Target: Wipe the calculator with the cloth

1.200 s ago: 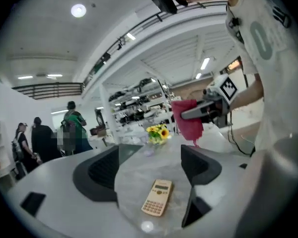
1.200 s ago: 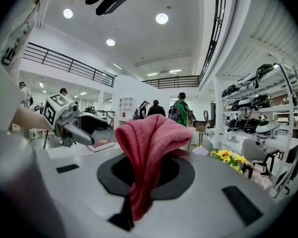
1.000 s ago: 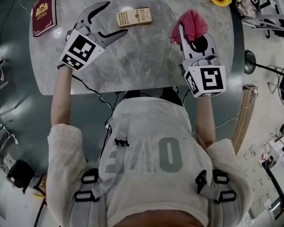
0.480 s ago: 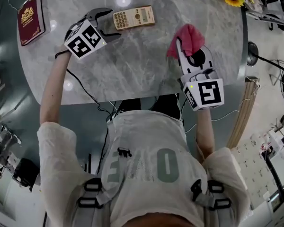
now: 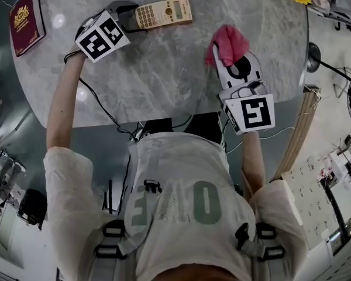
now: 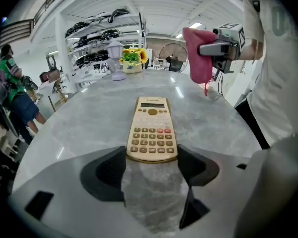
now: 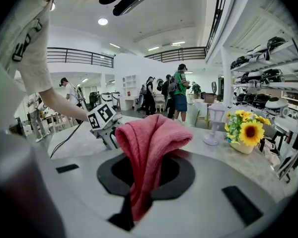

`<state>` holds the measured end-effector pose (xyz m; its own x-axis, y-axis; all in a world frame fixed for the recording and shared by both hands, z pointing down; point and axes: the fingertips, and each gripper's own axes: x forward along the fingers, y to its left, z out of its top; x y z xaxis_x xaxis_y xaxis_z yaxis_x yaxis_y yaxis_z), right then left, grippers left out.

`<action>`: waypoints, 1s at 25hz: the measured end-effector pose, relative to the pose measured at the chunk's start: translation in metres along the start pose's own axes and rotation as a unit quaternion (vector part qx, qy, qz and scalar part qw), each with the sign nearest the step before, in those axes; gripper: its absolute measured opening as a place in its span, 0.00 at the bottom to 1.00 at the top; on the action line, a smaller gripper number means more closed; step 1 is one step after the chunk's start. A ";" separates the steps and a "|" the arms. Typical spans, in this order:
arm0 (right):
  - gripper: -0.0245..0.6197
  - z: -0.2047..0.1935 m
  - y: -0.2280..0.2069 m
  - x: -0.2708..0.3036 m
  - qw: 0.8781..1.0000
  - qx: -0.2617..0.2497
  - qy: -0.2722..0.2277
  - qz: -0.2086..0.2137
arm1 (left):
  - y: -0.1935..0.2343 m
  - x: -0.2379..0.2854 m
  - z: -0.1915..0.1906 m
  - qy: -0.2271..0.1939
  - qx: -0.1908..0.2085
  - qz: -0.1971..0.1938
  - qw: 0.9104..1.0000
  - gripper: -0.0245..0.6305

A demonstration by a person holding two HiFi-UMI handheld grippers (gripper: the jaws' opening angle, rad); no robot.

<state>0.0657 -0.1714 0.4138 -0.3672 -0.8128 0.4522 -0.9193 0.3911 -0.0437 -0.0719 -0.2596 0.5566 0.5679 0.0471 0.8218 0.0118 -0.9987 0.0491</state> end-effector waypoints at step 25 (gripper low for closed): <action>0.12 -0.019 -0.019 0.138 0.841 -0.486 0.224 0.082 | -0.002 0.003 -0.002 0.014 0.011 0.001 1.000 0.55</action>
<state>0.0349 -0.2827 0.4940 -0.1885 -0.5549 0.8103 -0.2330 0.8268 0.5120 -0.0716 -0.2578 0.5606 0.5439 0.0461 0.8379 0.0297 -0.9989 0.0357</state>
